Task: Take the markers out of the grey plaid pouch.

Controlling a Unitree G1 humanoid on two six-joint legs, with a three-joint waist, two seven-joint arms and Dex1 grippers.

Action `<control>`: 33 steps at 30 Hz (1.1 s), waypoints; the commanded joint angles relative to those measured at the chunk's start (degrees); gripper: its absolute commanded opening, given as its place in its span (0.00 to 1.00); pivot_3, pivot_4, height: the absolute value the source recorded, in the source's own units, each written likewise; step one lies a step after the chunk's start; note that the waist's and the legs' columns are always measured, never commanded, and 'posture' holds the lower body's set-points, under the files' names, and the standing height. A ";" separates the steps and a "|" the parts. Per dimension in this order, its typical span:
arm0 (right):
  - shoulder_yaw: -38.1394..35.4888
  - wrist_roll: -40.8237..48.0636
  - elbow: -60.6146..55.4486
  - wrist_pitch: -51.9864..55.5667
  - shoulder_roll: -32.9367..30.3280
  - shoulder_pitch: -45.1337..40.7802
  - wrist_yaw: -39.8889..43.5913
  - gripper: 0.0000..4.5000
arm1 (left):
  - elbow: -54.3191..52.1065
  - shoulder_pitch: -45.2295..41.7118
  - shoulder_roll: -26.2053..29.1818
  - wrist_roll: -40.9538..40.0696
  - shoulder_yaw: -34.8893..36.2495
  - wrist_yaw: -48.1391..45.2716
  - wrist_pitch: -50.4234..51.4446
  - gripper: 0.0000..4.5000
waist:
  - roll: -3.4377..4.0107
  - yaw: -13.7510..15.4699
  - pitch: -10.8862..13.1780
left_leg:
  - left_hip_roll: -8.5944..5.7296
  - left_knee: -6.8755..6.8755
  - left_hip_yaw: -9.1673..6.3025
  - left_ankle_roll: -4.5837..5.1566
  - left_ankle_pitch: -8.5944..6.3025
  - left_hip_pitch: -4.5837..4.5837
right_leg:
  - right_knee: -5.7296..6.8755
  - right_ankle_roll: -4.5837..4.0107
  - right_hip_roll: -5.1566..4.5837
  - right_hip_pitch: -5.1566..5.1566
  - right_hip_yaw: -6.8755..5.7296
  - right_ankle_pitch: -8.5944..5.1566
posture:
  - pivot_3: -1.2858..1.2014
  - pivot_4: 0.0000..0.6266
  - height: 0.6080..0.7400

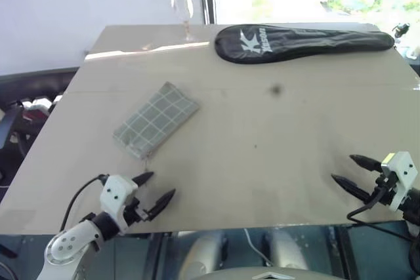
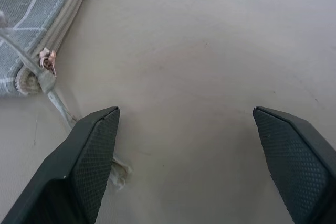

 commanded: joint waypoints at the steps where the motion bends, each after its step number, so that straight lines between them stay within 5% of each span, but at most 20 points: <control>1: -0.43 0.33 -0.28 -0.72 -1.06 -1.09 0.36 0.95 | -2.00 0.38 -0.03 -0.88 1.24 0.09 -1.44 0.93 | 0.00 -0.01 0.00 | 0.00 0.00 0.00 0.00 0.00 0.00 | 0.00 0.00 0.00 0.00 0.00 0.00 | 0.52 0.24 1.00; 25: 2.06 1.94 -2.02 3.57 -1.23 -4.96 0.03 0.95 | -3.43 1.56 1.83 1.13 2.95 0.92 -1.89 0.93 | -0.02 -0.04 0.02 | 0.00 -0.01 -0.03 0.00 0.00 -0.01 | -0.04 0.00 0.00 0.01 -0.04 0.00 | 0.52 0.24 1.00; 33: 4.34 11.04 -8.06 10.17 -1.81 -7.28 4.30 0.95 | 3.50 -0.24 7.59 5.79 14.29 1.08 -12.85 0.93 | -0.03 0.03 0.08 | 0.02 -0.04 -0.08 0.00 -0.01 -0.02 | -0.09 -0.01 -0.01 0.01 -0.08 0.00 | 0.52 0.24 1.00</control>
